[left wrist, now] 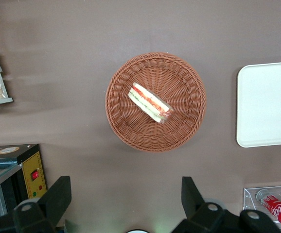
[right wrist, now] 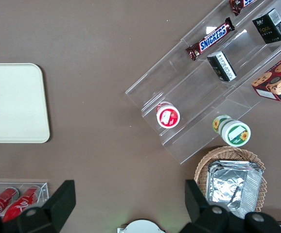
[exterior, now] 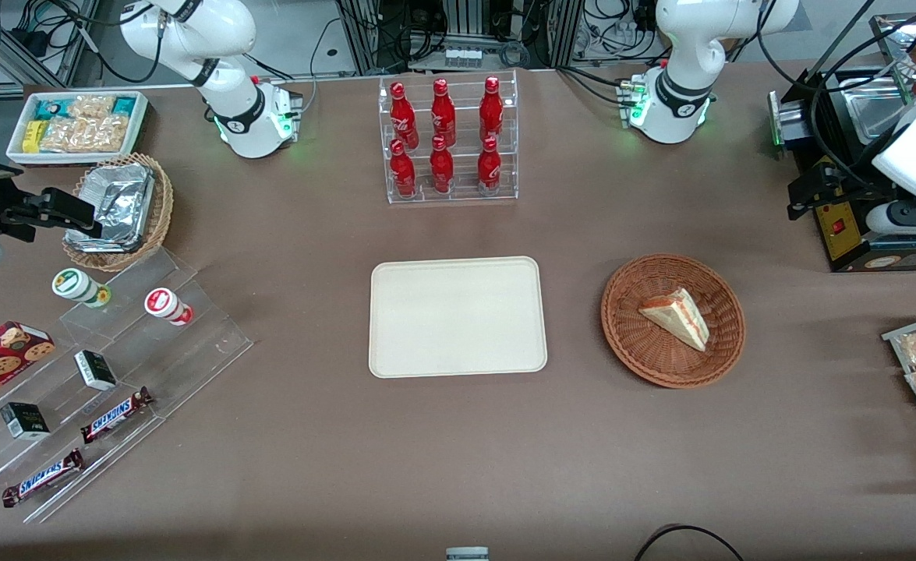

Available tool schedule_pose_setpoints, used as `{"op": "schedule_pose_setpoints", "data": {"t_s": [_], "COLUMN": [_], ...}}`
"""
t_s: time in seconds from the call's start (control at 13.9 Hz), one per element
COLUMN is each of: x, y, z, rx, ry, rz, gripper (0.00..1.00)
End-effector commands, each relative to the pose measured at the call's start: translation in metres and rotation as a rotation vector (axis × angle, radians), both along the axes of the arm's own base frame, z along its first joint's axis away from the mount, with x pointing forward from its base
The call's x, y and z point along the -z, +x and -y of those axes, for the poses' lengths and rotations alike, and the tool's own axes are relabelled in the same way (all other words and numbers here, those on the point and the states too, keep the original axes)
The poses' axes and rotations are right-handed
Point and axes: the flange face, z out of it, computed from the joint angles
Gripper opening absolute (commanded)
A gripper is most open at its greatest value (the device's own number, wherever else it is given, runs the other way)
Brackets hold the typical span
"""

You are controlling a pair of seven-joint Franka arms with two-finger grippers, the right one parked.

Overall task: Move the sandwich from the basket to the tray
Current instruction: 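Move the left gripper over the sandwich in the wicker basket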

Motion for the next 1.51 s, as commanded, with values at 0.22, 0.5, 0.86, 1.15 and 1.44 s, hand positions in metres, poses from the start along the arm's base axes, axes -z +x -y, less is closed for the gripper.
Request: {"op": "schedule_pose_setpoints", "data": {"t_s": [0.22, 0.5, 0.86, 1.15, 1.44], "x": [0.014, 0.082, 0.157, 0.204, 0.243], "y": [0.011, 0.03, 0.028, 0.02, 0.005], "z": [-0.001, -0.001, 0.002, 0.029, 0.044], "rx": [-0.013, -0.113, -0.435, -0.749, -0.864], "ry": [0.032, 0.055, 0.038, 0.017, 0.015], "rz": [-0.012, 0.0, 0.065, 0.096, 0.09], "gripper": [1.0, 1.0, 1.0, 1.0, 1.0]}}
